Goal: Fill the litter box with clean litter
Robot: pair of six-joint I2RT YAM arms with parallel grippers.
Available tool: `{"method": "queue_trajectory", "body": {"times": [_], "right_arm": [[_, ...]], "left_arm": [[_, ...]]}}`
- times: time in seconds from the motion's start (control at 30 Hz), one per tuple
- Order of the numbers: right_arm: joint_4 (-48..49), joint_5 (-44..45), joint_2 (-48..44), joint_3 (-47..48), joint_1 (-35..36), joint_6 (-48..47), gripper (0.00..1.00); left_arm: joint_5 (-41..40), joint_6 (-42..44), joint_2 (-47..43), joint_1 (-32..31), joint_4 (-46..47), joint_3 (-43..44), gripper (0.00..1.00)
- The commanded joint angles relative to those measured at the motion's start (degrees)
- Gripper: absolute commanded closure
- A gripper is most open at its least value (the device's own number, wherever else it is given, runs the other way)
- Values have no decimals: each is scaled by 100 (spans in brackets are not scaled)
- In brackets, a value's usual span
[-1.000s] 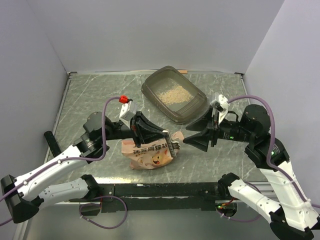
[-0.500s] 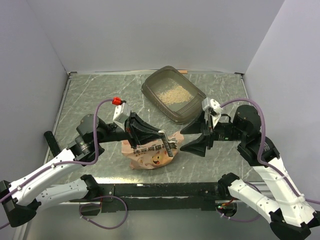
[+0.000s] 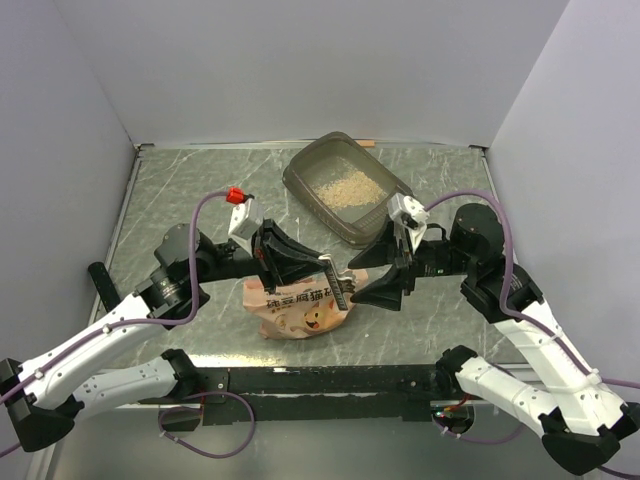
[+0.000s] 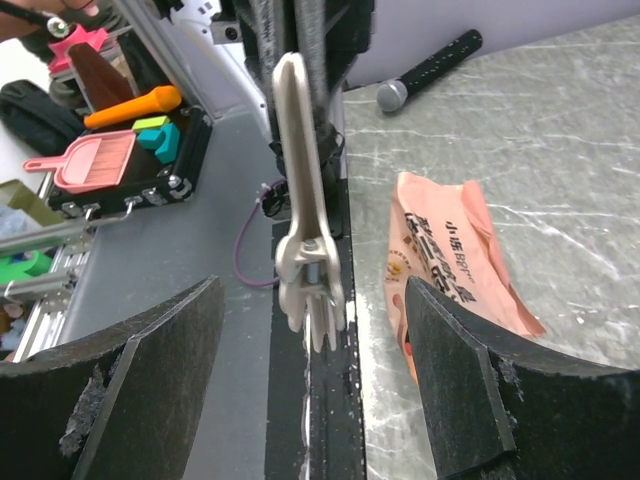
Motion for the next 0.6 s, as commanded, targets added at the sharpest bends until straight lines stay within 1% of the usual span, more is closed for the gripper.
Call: {"method": "queue_trajectory", "body": {"times": [0.0, 0.27, 0.37, 0.43, 0.47, 0.5, 0.57], "right_arm": [[453, 31, 22, -59, 156, -57, 21], [409, 137, 48, -23, 324, -163, 25], [366, 111, 65, 3, 341, -215, 30], [330, 128, 100, 12, 350, -233, 37], [313, 128, 118, 20, 367, -233, 42], [313, 146, 153, 20, 376, -242, 61], [164, 303, 206, 55, 411, -294, 93]], "left_arm": [[-167, -165, 52, 18, 0, 343, 99], [-202, -209, 52, 27, -167, 431, 99], [-202, -236, 44, 18, -132, 432, 99], [-185, -279, 52, 27, -106, 440, 99], [-167, -297, 61, 18, -88, 449, 99], [-158, -306, 79, 18, -71, 467, 99], [-115, -385, 105, 27, -27, 484, 99]]}}
